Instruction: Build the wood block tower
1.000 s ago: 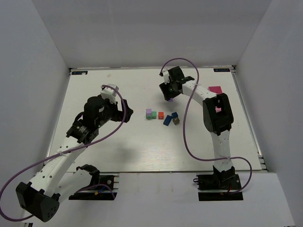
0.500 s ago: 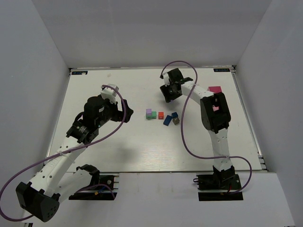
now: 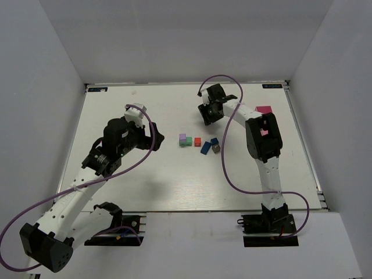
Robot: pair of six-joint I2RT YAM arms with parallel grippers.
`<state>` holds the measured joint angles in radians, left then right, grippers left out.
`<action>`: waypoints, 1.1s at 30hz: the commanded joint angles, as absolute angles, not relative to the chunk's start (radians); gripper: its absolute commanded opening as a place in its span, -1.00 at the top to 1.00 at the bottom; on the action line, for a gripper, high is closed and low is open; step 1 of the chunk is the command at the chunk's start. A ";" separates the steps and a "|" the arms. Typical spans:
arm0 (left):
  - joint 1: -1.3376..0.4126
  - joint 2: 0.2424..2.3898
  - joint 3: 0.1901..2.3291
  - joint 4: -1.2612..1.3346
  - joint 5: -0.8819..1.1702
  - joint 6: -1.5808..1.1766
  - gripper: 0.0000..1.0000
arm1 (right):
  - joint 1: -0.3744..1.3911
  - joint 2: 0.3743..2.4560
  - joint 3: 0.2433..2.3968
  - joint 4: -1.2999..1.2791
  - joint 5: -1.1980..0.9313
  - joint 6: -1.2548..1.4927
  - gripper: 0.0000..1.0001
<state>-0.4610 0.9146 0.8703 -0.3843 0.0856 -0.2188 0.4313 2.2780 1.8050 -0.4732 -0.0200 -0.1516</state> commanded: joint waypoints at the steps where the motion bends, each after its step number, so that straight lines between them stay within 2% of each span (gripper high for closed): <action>1: -0.459 0.910 0.867 -0.377 0.095 -0.225 -0.99 | 0.423 2.289 1.844 -0.483 -0.037 -0.143 -0.02; 5: -0.459 0.910 0.867 -0.377 0.095 -0.225 -0.99 | 0.425 2.290 1.844 -0.483 -0.048 -0.150 0.10; 9: -0.459 0.910 0.858 -0.377 0.086 -0.216 -0.99 | 0.423 2.263 1.833 -0.492 -0.055 -0.164 0.35; 11: -0.459 0.910 0.857 -0.377 0.086 -0.207 -0.99 | 0.425 2.244 1.822 -0.489 -0.061 -0.179 0.38; 12: -0.459 0.910 0.857 -0.368 0.086 -0.207 -0.99 | 0.422 2.205 1.801 -0.489 -0.069 -0.190 0.47; 16: -0.459 0.919 0.857 -0.359 0.095 -0.187 -0.99 | 0.423 2.096 1.723 -0.468 -0.129 -0.293 0.55; 18: -0.459 0.929 0.857 -0.347 0.107 -0.178 -0.99 | 0.423 1.998 1.642 -0.457 -0.176 -0.348 0.67; 22: -0.459 0.968 0.859 -0.316 0.136 -0.167 -0.99 | 0.431 1.854 1.526 -0.513 -0.354 -0.515 0.70; 27: -0.459 0.989 0.911 -0.281 0.189 -0.209 -0.99 | 0.440 1.810 1.534 -0.685 -0.575 -0.710 0.65; 33: -0.459 1.020 0.972 -0.233 0.170 -0.209 -0.99 | 0.479 1.836 1.542 -0.787 -0.598 -0.891 0.67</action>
